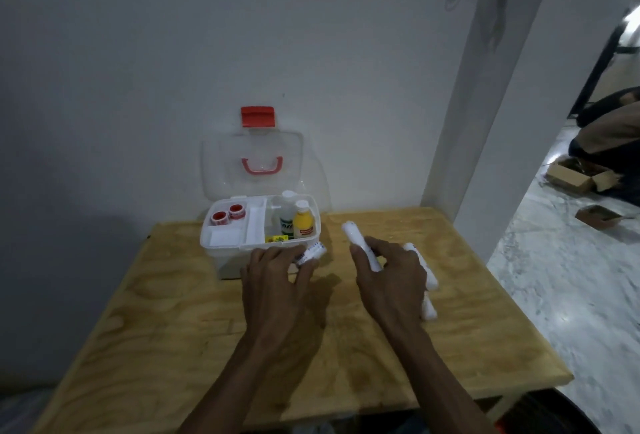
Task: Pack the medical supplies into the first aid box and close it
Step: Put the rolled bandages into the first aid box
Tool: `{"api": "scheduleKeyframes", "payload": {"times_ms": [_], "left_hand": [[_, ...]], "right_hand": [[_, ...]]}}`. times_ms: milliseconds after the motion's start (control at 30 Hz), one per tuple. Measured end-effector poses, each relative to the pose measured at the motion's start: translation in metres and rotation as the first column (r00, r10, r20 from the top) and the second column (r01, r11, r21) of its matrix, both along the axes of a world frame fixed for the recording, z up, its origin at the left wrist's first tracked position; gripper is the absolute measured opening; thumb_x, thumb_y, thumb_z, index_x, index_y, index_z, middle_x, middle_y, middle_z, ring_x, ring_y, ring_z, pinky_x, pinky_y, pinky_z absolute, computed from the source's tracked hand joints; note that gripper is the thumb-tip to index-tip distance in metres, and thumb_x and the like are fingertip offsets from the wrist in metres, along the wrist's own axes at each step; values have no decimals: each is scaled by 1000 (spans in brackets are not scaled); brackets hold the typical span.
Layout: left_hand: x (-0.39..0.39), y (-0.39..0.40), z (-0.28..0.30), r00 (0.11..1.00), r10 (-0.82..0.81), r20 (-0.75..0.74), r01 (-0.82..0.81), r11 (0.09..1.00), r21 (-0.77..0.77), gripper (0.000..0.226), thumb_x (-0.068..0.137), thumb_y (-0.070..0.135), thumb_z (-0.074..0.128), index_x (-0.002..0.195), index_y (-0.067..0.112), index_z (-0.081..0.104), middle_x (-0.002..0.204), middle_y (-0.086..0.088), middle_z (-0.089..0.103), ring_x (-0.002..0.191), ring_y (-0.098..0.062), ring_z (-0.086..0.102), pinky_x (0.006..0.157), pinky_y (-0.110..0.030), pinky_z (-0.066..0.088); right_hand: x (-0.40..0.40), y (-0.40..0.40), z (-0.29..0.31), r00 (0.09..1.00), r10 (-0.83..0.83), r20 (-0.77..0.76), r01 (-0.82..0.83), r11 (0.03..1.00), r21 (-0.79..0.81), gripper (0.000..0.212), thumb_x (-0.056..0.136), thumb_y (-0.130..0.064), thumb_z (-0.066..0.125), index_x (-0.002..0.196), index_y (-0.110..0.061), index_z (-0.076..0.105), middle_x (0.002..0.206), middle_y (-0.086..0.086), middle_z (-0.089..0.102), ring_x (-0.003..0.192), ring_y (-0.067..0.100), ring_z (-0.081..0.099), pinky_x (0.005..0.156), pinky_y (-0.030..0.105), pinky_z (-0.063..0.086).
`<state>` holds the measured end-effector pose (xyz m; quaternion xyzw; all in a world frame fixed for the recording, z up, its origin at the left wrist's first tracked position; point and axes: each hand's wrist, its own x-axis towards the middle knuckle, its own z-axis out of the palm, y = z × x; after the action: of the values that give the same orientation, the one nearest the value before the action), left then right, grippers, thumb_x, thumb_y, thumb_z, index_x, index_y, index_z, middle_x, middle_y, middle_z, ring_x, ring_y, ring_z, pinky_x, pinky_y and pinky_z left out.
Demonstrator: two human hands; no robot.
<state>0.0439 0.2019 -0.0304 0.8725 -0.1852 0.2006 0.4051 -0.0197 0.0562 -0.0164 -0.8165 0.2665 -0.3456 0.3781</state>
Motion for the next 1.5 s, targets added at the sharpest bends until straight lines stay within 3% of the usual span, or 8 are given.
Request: {"api": "scheduleKeyframes", "payload": {"times_ms": [100, 233, 467, 667, 933, 1100, 1333, 1500], "left_hand": [[17, 28, 22, 995, 93, 49, -92, 996, -9, 30, 81, 29, 75, 108, 16, 75, 110, -5, 73, 103, -27, 60, 88, -45, 48], [48, 66, 42, 977, 214, -1, -213, 976, 38, 32, 82, 31, 75, 111, 16, 74, 113, -8, 72, 104, -29, 59, 91, -46, 47], [97, 110, 45, 983, 163, -88, -141, 966, 214, 33, 80, 39, 74, 105, 17, 76, 103, -5, 75, 92, -26, 65, 82, -41, 51], [114, 115, 53, 993, 35, -112, 5, 940, 342, 33, 82, 39, 73, 109, 19, 75, 106, -1, 75, 94, -19, 65, 76, -29, 43], [126, 109, 53, 988, 25, -154, 41, 912, 409, 34, 83, 40, 72, 112, 22, 74, 108, -1, 74, 95, -18, 65, 80, -28, 38], [130, 109, 47, 988, 35, -148, 29, 911, 411, 31, 82, 40, 73, 109, 24, 75, 110, -2, 73, 100, -21, 64, 93, -40, 44], [127, 108, 49, 985, 20, -169, 47, 922, 384, 31, 83, 34, 74, 111, 22, 74, 116, -5, 71, 99, -21, 64, 88, -36, 45], [127, 107, 48, 984, 37, -177, 35, 921, 388, 33, 83, 34, 74, 114, 24, 73, 122, -5, 69, 106, -23, 63, 94, -40, 46]], "right_hand": [[22, 20, 17, 994, 84, 68, -86, 996, 33, 34, 87, -46, 62, 111, -24, 73, 104, -6, 74, 96, 15, 64, 85, 39, 53], [56, 51, 35, 985, 161, 58, -160, 987, -23, 30, 88, -38, 65, 108, -17, 74, 99, 0, 75, 84, 16, 66, 72, 27, 49], [113, 92, 46, 976, 203, -84, -208, 977, -53, 30, 92, -40, 59, 85, -14, 73, 81, -1, 71, 65, 10, 57, 50, 19, 30], [142, 107, 46, 956, 204, -210, -219, 975, -49, 34, 93, -37, 62, 111, -10, 69, 110, 6, 72, 98, 22, 68, 70, 22, 38], [162, 119, 27, 955, 123, -271, -162, 979, -127, 30, 87, -40, 67, 104, -15, 70, 101, 3, 74, 87, 17, 69, 77, 31, 57], [157, 116, 24, 962, 106, -251, -156, 970, -189, 33, 88, -41, 67, 111, -17, 71, 112, 3, 71, 103, 21, 65, 90, 37, 54], [159, 117, 20, 960, 116, -254, -169, 965, -201, 30, 89, -41, 65, 108, -19, 74, 108, 3, 73, 99, 20, 66, 88, 38, 56], [159, 111, 20, 959, 141, -248, -191, 962, -194, 34, 90, -41, 64, 113, -17, 72, 116, 4, 71, 106, 21, 65, 91, 36, 53]]}}
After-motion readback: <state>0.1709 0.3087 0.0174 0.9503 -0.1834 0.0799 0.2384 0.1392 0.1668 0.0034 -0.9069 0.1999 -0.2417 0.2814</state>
